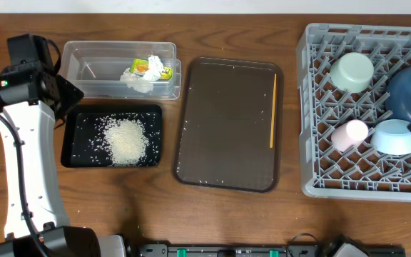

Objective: Sort waste into correct bins and load items into the dishwasher rack

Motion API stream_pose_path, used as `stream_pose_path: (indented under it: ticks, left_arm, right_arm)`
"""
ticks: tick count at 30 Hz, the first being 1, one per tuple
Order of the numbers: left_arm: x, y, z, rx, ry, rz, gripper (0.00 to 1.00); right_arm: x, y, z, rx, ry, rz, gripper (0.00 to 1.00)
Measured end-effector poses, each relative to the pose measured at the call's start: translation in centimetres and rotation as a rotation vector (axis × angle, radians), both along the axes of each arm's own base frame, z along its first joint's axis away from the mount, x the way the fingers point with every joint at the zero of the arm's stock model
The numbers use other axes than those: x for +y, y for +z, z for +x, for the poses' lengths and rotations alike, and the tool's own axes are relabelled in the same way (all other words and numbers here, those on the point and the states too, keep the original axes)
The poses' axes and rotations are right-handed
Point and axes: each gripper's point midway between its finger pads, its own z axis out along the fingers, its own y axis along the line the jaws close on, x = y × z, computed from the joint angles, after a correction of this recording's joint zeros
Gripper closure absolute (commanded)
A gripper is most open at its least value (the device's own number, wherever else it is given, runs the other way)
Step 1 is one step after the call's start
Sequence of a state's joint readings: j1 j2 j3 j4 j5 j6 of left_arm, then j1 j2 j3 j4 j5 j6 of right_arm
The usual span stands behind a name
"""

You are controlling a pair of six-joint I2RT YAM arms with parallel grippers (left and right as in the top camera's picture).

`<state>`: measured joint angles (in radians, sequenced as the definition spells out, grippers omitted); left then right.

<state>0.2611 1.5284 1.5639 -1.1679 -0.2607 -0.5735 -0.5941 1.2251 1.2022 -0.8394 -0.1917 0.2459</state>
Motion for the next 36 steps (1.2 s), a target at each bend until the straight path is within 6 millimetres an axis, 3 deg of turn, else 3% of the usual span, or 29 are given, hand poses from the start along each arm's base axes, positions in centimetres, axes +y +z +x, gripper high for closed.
stream_pose_path:
  ticks: [6,11,24,36]
  left_arm:
    - [0.0,0.0,0.0,0.000,0.000,0.000,0.06]
    - [0.0,0.0,0.0,0.000,0.000,0.001,0.06]
    - [0.0,0.0,0.0,0.000,0.000,0.000,0.06]
    - [0.0,0.0,0.0,0.000,0.000,0.001,0.06]
  right_arm:
    - [-1.9,-7.1,0.8,0.218,-0.068,0.066,0.99]
    - [-2.6,-10.2,0.3,0.324,-0.107,0.090,0.99]
    - [-3.0,-10.5,0.2,0.338,-0.126,0.083,0.99]
    - [-2.6,-9.7,2.3,0.241,-0.068,0.097,0.99]
